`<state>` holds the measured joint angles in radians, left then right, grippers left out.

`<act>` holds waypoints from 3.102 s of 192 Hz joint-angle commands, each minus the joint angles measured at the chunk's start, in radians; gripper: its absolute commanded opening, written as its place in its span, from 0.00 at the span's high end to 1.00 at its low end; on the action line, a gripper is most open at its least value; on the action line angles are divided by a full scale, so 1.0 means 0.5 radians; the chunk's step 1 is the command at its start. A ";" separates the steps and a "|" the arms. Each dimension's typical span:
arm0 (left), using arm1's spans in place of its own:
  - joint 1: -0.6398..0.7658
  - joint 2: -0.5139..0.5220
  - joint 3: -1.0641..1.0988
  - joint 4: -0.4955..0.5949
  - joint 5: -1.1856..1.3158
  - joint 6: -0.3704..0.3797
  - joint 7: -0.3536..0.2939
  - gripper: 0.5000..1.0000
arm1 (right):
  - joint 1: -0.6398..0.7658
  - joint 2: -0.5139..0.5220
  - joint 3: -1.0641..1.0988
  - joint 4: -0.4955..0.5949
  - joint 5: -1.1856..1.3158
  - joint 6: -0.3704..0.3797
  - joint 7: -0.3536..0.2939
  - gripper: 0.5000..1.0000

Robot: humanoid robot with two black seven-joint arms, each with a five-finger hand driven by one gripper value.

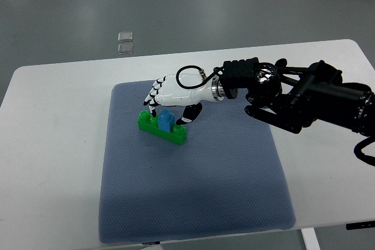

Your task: Stack blue block on green block with right hand

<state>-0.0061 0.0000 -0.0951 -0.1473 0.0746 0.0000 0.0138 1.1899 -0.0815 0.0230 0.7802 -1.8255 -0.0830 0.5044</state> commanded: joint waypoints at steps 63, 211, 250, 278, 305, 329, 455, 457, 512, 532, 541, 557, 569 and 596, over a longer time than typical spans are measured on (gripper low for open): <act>0.000 0.000 0.000 0.000 0.001 0.000 0.000 0.00 | 0.047 -0.061 0.000 -0.002 0.003 0.006 0.001 0.19; 0.000 0.000 0.000 0.000 -0.002 0.000 0.000 0.00 | -0.085 -0.386 0.098 -0.180 1.273 -0.006 -0.021 0.18; 0.000 0.000 0.000 0.000 0.001 0.000 0.000 0.00 | -0.223 -0.359 0.322 -0.244 1.902 0.019 -0.024 0.18; 0.000 0.000 0.000 0.000 -0.002 0.000 0.000 0.00 | -0.309 -0.343 0.402 -0.272 2.396 0.019 -0.033 0.18; 0.000 0.000 0.000 0.000 -0.002 0.000 0.000 0.00 | -0.355 -0.291 0.417 -0.278 2.773 0.019 -0.104 0.18; 0.000 0.000 0.000 0.000 0.001 0.000 0.003 0.00 | -0.379 -0.276 0.429 -0.278 3.047 0.028 -0.113 0.18; 0.000 0.000 0.000 0.000 -0.002 0.000 0.003 0.00 | -0.563 -0.184 0.782 -0.336 3.369 0.415 -0.346 0.18; 0.000 0.000 0.000 0.000 -0.002 0.000 0.000 0.00 | -0.567 -0.181 0.782 -0.339 3.369 0.415 -0.337 0.18; 0.000 0.000 0.000 0.000 -0.002 0.000 0.000 0.00 | -0.606 -0.162 0.905 -0.416 3.402 0.396 -0.260 0.18; 0.000 0.000 0.000 0.000 0.001 0.000 0.000 0.00 | -0.665 -0.162 1.055 -0.422 3.402 0.399 -0.263 0.18; 0.000 0.000 0.000 0.000 -0.002 0.000 0.000 0.00 | -0.668 -0.153 1.101 -0.428 3.402 0.399 -0.266 0.18; 0.000 0.000 0.000 0.000 -0.002 0.000 0.000 0.00 | -0.677 -0.098 1.157 -0.425 3.402 0.399 -0.269 0.18; 0.000 0.000 0.000 0.000 -0.002 0.000 0.000 0.00 | -0.689 -0.070 1.187 -0.425 3.405 0.399 -0.269 0.18; 0.000 0.000 0.000 0.000 0.001 0.000 0.000 0.00 | -0.717 -0.058 1.307 -0.425 3.418 0.399 -0.263 0.18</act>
<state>-0.0061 0.0000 -0.0951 -0.1473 0.0743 0.0000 0.0141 0.8408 -0.1154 0.6365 0.5674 -0.1204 0.1167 0.3702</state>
